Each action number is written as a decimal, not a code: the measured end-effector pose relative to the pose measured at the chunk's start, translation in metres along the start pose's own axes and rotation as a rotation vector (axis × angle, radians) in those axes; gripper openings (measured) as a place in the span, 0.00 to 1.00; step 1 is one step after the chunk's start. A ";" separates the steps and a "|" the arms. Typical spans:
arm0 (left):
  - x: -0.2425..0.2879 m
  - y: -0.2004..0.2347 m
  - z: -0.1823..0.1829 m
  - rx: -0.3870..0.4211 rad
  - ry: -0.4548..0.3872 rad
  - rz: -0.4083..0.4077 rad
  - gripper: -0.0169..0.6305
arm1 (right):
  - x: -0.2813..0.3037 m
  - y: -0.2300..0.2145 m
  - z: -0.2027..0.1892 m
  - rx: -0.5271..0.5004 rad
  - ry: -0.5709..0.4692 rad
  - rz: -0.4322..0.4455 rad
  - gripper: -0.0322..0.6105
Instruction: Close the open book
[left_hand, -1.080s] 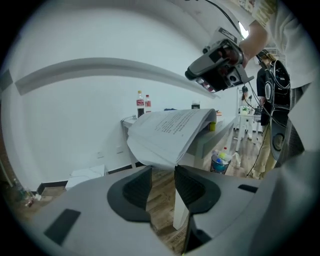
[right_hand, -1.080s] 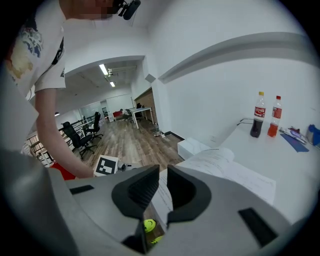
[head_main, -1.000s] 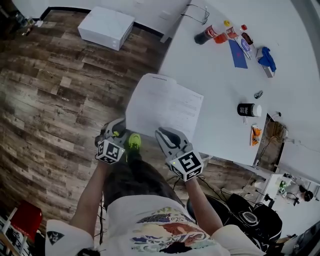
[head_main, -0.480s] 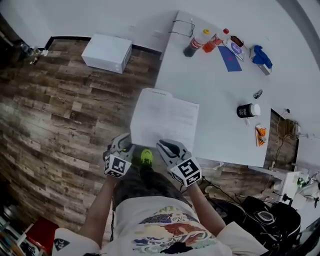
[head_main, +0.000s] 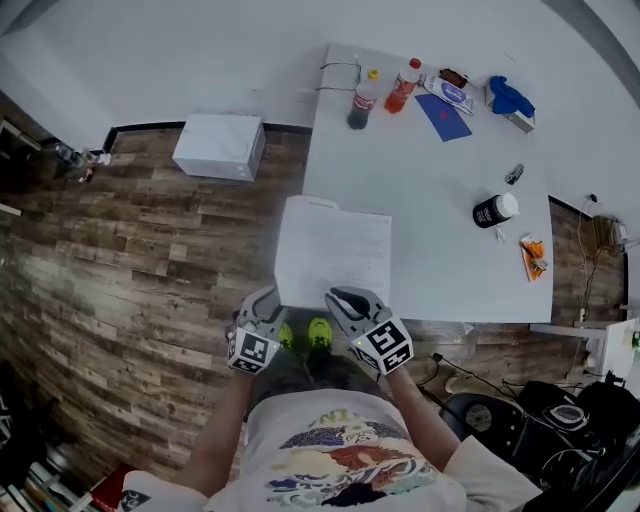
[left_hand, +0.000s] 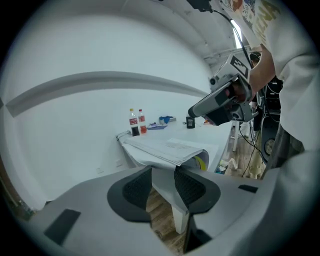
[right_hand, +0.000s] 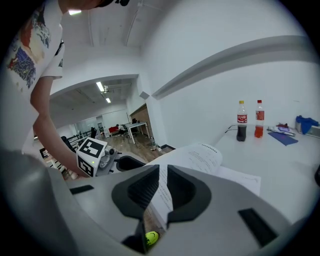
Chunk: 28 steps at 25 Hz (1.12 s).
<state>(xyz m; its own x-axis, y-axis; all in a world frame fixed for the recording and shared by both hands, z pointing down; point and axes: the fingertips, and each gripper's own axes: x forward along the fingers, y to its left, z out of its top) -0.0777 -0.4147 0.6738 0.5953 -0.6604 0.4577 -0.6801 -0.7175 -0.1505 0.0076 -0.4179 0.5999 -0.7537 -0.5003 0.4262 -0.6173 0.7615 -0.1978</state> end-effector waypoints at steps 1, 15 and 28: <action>0.001 -0.003 0.004 0.004 0.003 -0.003 0.21 | -0.004 -0.001 0.000 0.002 -0.005 0.001 0.10; 0.024 -0.039 0.062 0.057 -0.020 -0.069 0.21 | -0.036 -0.012 0.010 0.054 -0.096 0.018 0.10; 0.052 -0.040 0.119 -0.008 -0.112 -0.122 0.21 | -0.065 -0.027 0.032 0.065 -0.172 0.006 0.10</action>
<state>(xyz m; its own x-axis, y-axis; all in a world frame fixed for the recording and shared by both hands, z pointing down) 0.0313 -0.4466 0.5993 0.7176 -0.5890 0.3717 -0.6026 -0.7927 -0.0928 0.0661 -0.4195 0.5497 -0.7813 -0.5635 0.2683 -0.6219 0.7391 -0.2586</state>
